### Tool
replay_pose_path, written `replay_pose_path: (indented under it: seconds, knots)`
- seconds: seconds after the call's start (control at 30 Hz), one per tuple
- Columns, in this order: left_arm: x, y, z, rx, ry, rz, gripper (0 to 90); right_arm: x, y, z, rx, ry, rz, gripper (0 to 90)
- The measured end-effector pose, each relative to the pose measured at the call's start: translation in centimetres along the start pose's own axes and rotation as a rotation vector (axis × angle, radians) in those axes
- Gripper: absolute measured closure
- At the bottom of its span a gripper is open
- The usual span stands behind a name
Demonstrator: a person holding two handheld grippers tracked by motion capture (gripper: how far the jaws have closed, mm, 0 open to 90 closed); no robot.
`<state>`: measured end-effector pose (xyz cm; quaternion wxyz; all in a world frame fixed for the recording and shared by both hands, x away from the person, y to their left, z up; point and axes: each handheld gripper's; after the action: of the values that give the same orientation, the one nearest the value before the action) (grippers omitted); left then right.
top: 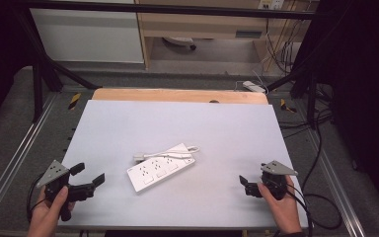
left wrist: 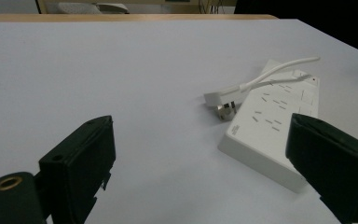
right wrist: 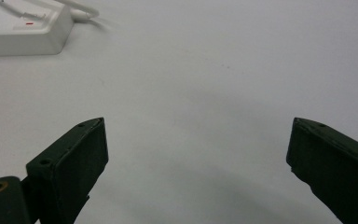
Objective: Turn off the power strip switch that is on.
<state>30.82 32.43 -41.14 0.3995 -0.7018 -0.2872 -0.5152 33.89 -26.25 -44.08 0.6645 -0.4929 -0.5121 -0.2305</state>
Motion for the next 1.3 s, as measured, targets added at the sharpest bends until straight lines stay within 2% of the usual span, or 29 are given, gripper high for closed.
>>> replay_pose_path:
  seconds: [0.13, 0.2, 0.5, 0.7, 0.93, 1.3]
  knots:
    - [0.0, 0.0, 0.0, -0.004, -0.002, 0.003, 7.9, 0.0, 0.0, 0.0, 0.009, 0.003, -0.001, 6.5]
    - [0.0, 0.0, -0.1, -0.006, -0.002, 0.005, 7.8, 0.0, 0.0, 0.1, 0.019, 0.018, -0.002, 6.2]
    - [0.1, 0.1, -0.3, -0.020, 0.007, 0.016, 7.6, 0.1, 0.1, 0.3, 0.038, 0.012, -0.009, 6.2]
    - [0.4, 0.1, -0.9, -0.046, 0.013, 0.009, 7.1, 0.0, 0.3, 0.4, 0.042, 0.010, -0.007, 5.9]
    - [1.1, 0.2, -1.6, -0.057, 0.012, -0.014, 6.2, 0.1, 0.2, 0.4, 0.048, 0.016, -0.016, 5.7]
    - [2.0, 1.1, -2.7, -0.089, 0.010, -0.013, 6.6, 0.1, 0.3, 0.6, 0.056, 0.014, -0.013, 5.3]
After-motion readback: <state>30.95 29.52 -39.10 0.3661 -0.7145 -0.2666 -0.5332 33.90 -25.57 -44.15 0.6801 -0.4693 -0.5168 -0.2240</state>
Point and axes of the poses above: each handheld gripper's, and its own axes: y roughly forward along the jaws, x roughly out of its top, z roughly to its left, and after that the axes turned 9 degrees about -z, right-handed
